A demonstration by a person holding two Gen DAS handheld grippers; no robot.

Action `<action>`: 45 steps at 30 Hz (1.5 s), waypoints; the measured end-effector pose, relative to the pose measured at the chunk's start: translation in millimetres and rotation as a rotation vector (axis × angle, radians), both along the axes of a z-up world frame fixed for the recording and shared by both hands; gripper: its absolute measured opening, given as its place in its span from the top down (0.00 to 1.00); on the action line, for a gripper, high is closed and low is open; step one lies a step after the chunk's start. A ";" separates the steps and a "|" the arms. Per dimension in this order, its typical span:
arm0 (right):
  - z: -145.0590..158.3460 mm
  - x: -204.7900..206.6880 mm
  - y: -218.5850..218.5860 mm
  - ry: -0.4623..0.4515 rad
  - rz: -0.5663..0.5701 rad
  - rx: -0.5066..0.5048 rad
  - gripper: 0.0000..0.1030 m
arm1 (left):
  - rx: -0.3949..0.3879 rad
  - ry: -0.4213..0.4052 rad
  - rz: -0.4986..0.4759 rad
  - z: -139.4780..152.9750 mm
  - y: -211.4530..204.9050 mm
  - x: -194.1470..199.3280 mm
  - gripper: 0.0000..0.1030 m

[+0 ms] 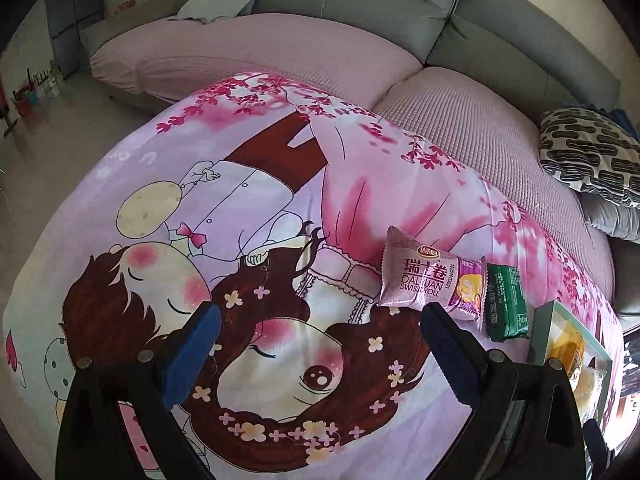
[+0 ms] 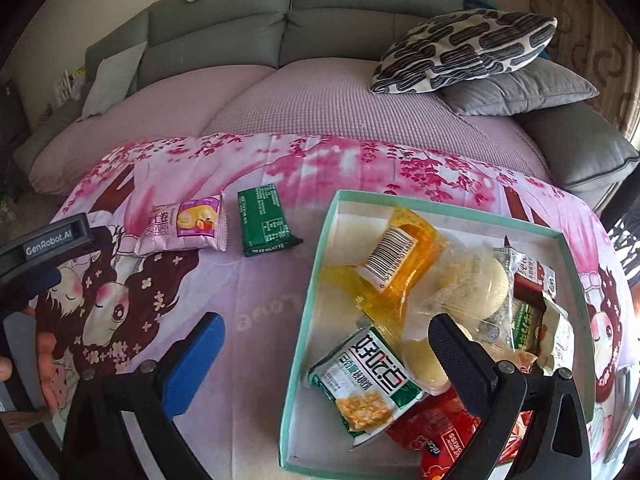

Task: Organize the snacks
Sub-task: 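Move both tools back to the Swiss roll and green pack, then grasp the pink Swiss roll pack with the left gripper while the right gripper grasps the green pack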

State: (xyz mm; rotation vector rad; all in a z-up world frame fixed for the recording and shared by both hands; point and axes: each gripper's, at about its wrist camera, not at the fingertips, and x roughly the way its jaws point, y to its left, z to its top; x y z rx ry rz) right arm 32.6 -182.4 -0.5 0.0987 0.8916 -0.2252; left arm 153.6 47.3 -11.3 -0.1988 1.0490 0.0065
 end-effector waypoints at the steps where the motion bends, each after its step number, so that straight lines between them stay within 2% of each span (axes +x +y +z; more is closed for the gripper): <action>1: -0.4 1.9 3.5 -0.002 0.010 -0.003 0.00 | -0.007 -0.003 -0.003 0.0 -0.2 1.2 0.03; 11: -6.6 21.0 21.6 -0.013 0.063 -0.016 0.00 | -0.073 -0.028 -0.033 -7.0 -11.5 11.3 0.03; 20: 0.7 42.6 13.6 -0.062 0.058 0.021 0.01 | -0.110 0.002 -0.121 -11.7 -32.4 21.6 0.03; 30: -9.5 84.5 17.2 -0.032 0.102 0.001 0.21 | -0.165 0.034 -0.153 -20.9 -45.8 35.0 0.03; 37: -25.9 106.8 21.4 0.027 0.118 -0.019 0.32 | -0.178 0.047 -0.172 -30.1 -54.9 51.4 0.03; 45: -44.8 129.1 16.8 0.086 0.111 0.005 0.45 | -0.173 0.092 -0.194 -49.8 -69.2 62.9 0.03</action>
